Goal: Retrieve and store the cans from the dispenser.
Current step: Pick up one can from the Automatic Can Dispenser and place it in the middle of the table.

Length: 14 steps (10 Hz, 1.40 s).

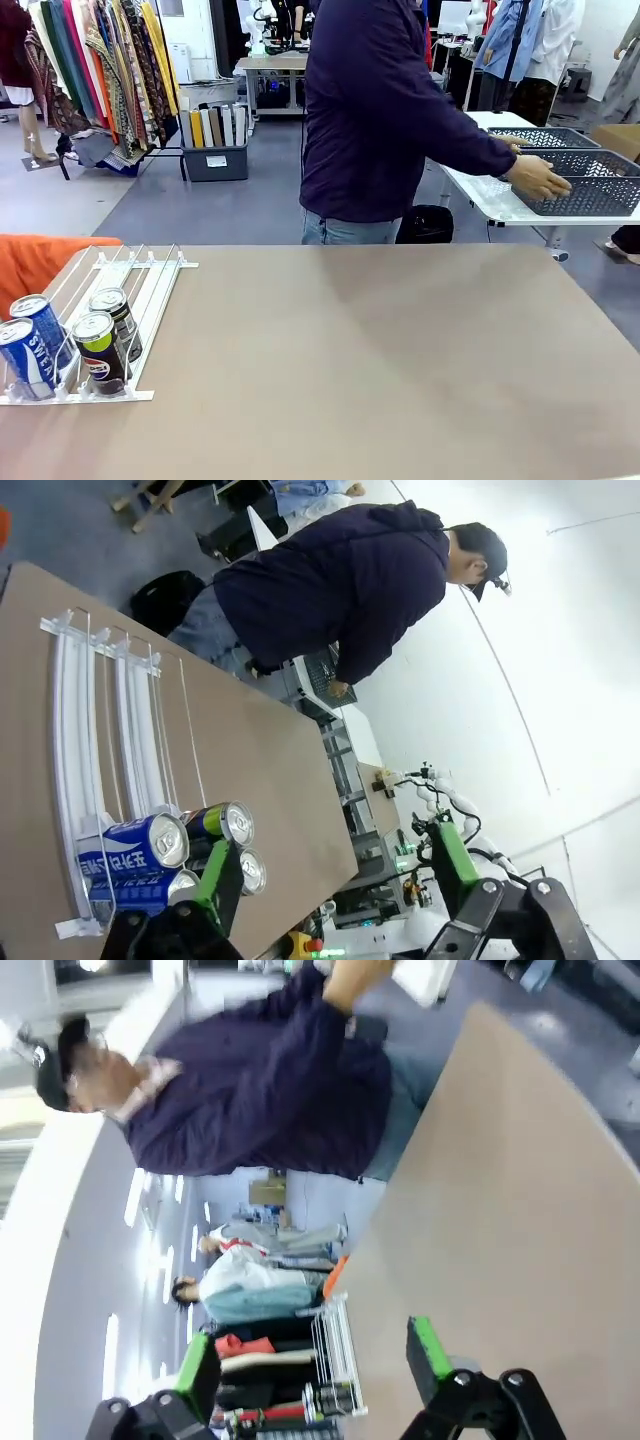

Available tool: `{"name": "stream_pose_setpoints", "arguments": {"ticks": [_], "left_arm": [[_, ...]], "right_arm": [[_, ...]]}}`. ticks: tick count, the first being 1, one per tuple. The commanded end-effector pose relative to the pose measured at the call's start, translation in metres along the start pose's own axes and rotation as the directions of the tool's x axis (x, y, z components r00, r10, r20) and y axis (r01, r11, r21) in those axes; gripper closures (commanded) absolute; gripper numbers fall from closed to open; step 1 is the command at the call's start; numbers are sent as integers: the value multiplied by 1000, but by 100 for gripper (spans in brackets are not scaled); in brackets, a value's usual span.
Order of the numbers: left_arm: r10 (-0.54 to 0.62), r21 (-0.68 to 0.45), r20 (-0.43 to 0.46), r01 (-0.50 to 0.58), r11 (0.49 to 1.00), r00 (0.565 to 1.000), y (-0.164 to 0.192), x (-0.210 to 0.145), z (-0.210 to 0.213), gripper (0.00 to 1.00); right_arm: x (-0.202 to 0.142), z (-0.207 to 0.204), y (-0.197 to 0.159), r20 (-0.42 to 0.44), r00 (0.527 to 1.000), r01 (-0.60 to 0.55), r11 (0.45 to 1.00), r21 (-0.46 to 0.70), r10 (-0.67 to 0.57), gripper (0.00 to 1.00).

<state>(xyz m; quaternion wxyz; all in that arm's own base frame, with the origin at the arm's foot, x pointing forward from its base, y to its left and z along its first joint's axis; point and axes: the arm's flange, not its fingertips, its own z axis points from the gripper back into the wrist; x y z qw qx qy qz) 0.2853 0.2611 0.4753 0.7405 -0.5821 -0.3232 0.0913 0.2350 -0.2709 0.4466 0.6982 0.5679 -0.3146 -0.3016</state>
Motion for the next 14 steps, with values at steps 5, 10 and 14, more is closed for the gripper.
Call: {"name": "stream_pose_setpoints", "arguments": {"ticks": [5, 10, 14], "left_arm": [[-101, 71, -155, 113, 991, 983, -36, -1, -20, 0], [-253, 410, -670, 633, 657, 697, -121, -90, -178, 0], [-113, 489, -798, 746, 452, 592, -118, -142, -259, 0]], "right_arm": [[-11, 8, 5, -82, 994, -74, 997, -9, 73, 0], [-11, 8, 5, -82, 994, -74, 997, -9, 73, 0], [-11, 8, 5, -82, 994, -74, 997, -9, 73, 0]]}}
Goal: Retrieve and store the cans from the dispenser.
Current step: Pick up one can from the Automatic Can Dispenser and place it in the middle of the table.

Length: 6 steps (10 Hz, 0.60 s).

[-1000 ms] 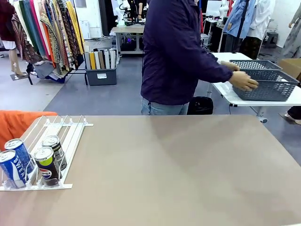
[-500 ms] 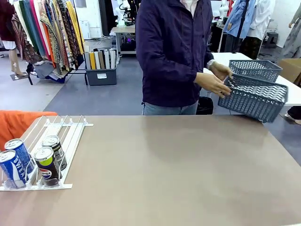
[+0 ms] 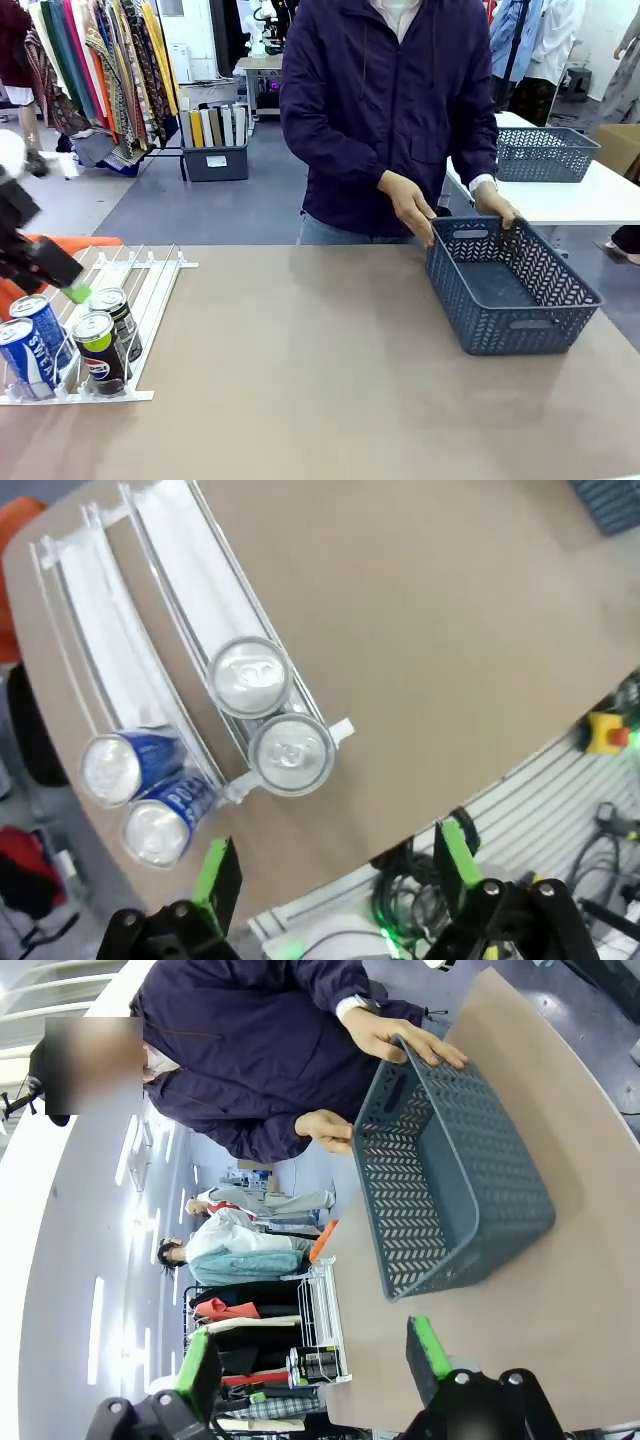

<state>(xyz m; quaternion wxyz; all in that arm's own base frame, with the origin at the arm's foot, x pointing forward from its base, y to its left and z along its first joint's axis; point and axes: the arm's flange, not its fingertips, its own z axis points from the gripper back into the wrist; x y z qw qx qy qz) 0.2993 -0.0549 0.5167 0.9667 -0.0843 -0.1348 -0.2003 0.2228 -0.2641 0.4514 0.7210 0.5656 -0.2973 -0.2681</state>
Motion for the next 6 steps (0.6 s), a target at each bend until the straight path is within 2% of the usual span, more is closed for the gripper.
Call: {"name": "stream_pose_setpoints", "arguments": {"ticks": [1, 2, 3, 5, 6], "left_arm": [[19, 49, -102, -14, 999, 995, -7, -1, -25, 0], [42, 52, -100, -37, 998, 994, -4, 5, -26, 0], [-5, 21, -52, 6, 1000, 999, -11, 4, -16, 0], [-5, 21, -52, 6, 1000, 999, -11, 4, -16, 0], [6, 29, -80, -3, 1000, 997, -14, 7, -26, 0]], "right_arm": [[1, 2, 0, -6, 999, -31, 1000, 5, 31, 0], [1, 2, 0, -6, 999, -31, 1000, 5, 31, 0], [1, 2, 0, -6, 999, -31, 1000, 5, 31, 0], [1, 2, 0, -6, 999, -31, 1000, 5, 31, 0], [1, 2, 0, -6, 999, -31, 1000, 5, 31, 0]]}}
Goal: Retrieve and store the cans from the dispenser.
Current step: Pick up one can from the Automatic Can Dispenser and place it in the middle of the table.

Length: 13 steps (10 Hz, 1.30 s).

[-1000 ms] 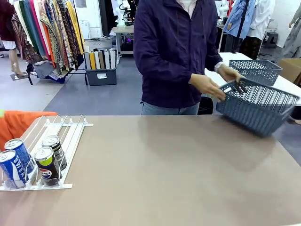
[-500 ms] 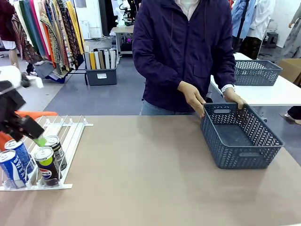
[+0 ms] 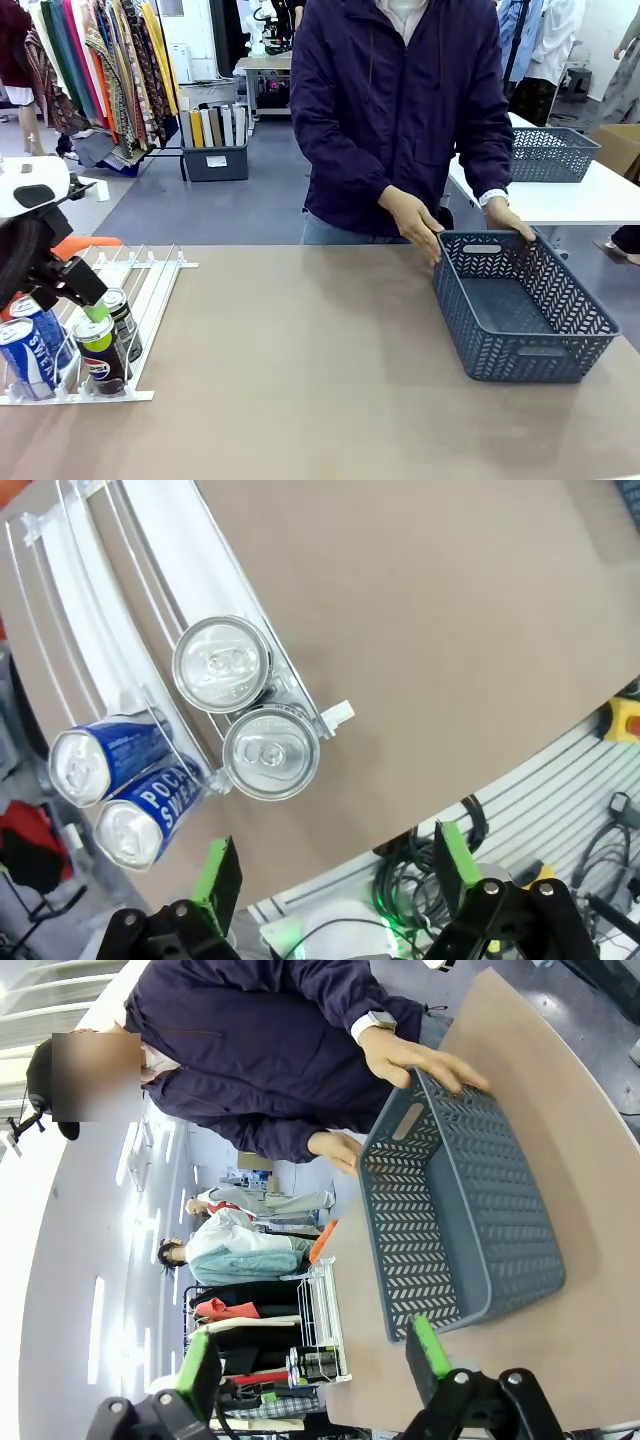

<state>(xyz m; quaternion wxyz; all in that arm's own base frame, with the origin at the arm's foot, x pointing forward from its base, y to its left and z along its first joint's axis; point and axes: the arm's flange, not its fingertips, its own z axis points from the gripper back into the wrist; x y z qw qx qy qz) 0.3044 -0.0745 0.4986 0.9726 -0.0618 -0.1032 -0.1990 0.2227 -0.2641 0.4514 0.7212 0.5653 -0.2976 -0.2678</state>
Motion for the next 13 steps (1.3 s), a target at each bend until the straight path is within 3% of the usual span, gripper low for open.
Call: {"name": "stream_pose_setpoints", "arguments": {"ticks": [1, 3, 5, 8, 13], "left_arm": [[68, 21, -66, -66, 998, 996, 0, 6, -16, 0], [141, 77, -86, -135, 988, 986, -2, 9, -34, 0], [233, 148, -50, -224, 963, 971, 3, 11, -48, 0], [275, 150, -108, -258, 954, 955, 4, 12, -67, 0], [302, 162, -108, -283, 945, 947, 12, 15, -91, 0]], "right_arm": [[1, 2, 0, -6, 1000, -30, 1000, 5, 30, 0], [1, 2, 0, -6, 1000, -30, 1000, 5, 30, 0], [1, 2, 0, -6, 1000, -30, 1000, 5, 30, 0], [1, 2, 0, -6, 1000, -30, 1000, 5, 30, 0], [1, 2, 0, -6, 1000, -30, 1000, 5, 30, 0]]}}
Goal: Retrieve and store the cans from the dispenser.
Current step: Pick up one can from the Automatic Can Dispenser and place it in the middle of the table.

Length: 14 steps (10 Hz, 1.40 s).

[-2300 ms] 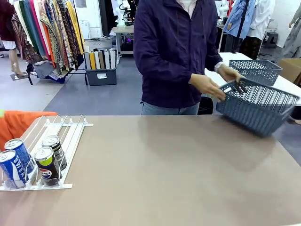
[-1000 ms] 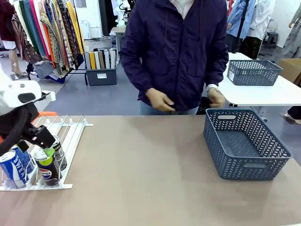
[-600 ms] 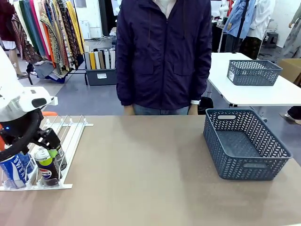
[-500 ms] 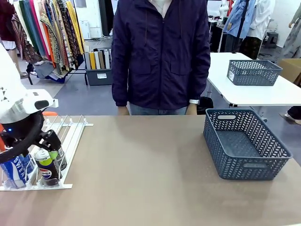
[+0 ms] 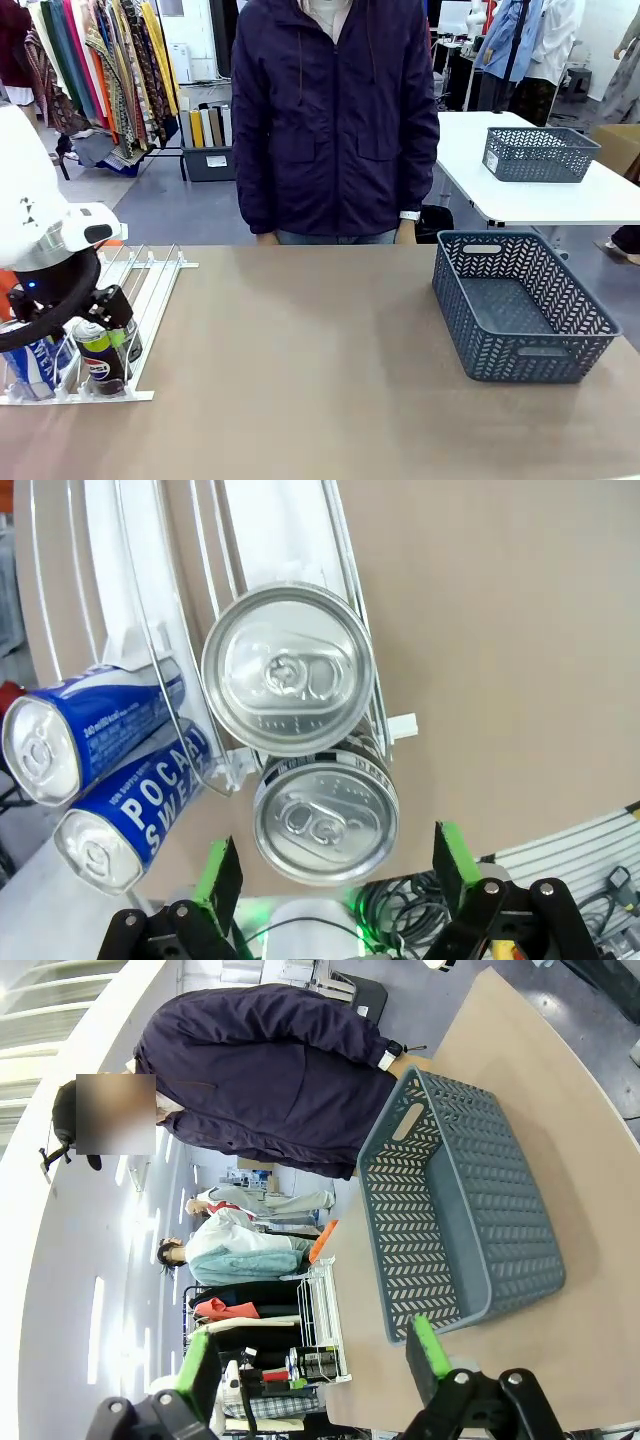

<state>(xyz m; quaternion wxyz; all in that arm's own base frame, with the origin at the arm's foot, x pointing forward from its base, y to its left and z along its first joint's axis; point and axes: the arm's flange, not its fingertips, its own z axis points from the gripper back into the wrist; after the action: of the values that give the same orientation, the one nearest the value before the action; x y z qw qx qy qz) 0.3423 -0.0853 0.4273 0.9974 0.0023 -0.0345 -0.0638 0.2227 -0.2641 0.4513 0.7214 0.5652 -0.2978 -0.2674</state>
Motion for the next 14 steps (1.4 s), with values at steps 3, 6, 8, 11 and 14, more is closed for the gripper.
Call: {"name": "stream_pose_setpoints", "arguments": {"ticks": [3, 6, 8, 11, 14], "left_arm": [[7, 8, 24, -8, 1000, 1000, -2, -3, -19, 0], [16, -5, 50, -16, 1000, 999, -1, -2, -20, 0], [20, 6, 52, -20, 1000, 998, -2, 1, -23, 100], [18, 15, 18, -18, 1000, 1000, -3, 3, -24, 100], [25, 7, 14, -25, 1000, 1000, -2, 3, -23, 100]], "right_arm": [[1, 2, 0, -6, 1000, -29, 1000, 6, 29, 0], [1, 2, 0, -6, 1000, -29, 1000, 6, 29, 0], [1, 2, 0, -6, 1000, -29, 1000, 6, 29, 0], [1, 2, 0, -6, 1000, -29, 1000, 6, 29, 0], [1, 2, 0, -6, 1000, -29, 1000, 6, 29, 0]]}}
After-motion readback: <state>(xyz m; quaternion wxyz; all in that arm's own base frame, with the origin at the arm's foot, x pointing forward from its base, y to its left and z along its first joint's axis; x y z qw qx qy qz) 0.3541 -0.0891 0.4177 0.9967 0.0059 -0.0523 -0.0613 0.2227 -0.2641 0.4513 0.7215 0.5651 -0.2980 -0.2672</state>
